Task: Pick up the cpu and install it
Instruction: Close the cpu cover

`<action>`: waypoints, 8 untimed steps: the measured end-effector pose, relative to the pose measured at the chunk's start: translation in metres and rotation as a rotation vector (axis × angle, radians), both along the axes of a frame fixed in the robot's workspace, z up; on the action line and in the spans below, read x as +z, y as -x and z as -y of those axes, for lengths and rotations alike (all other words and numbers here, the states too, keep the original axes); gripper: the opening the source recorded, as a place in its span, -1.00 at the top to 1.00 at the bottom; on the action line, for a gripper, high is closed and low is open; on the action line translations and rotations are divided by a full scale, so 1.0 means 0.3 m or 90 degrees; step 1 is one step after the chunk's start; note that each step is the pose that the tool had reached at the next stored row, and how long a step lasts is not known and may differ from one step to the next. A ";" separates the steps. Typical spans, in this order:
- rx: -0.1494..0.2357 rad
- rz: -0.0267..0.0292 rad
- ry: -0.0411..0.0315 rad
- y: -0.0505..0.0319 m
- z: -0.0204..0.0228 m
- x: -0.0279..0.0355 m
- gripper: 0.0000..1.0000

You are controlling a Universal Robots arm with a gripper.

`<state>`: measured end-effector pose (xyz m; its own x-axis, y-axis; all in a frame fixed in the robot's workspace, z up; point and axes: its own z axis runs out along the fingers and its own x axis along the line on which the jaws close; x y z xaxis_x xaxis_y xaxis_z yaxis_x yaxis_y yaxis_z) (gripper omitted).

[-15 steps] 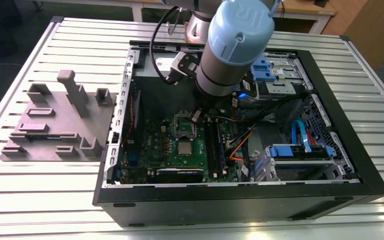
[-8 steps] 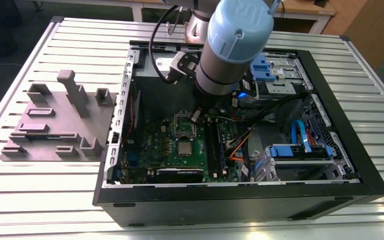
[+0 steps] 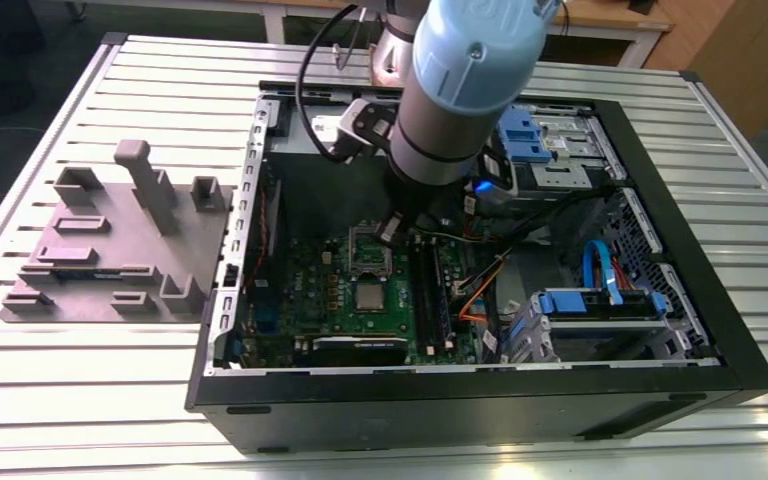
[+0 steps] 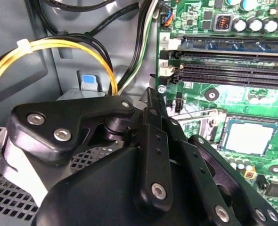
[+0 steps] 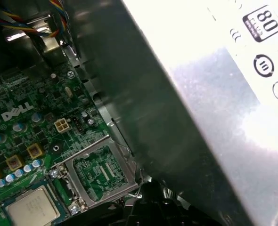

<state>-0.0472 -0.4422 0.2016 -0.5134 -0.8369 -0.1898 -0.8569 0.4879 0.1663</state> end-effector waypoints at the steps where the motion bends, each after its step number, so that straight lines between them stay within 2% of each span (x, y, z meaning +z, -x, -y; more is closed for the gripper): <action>1: 0.000 0.0000 0.0016 0.001 -0.001 0.002 0.79; 5: 0.000 -0.0001 0.0054 0.005 -0.004 0.010 0.79; 8: 0.000 0.0000 0.0064 0.009 -0.006 0.016 0.79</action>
<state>-0.0500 -0.4404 0.2063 -0.5134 -0.8388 -0.1813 -0.8569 0.4896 0.1614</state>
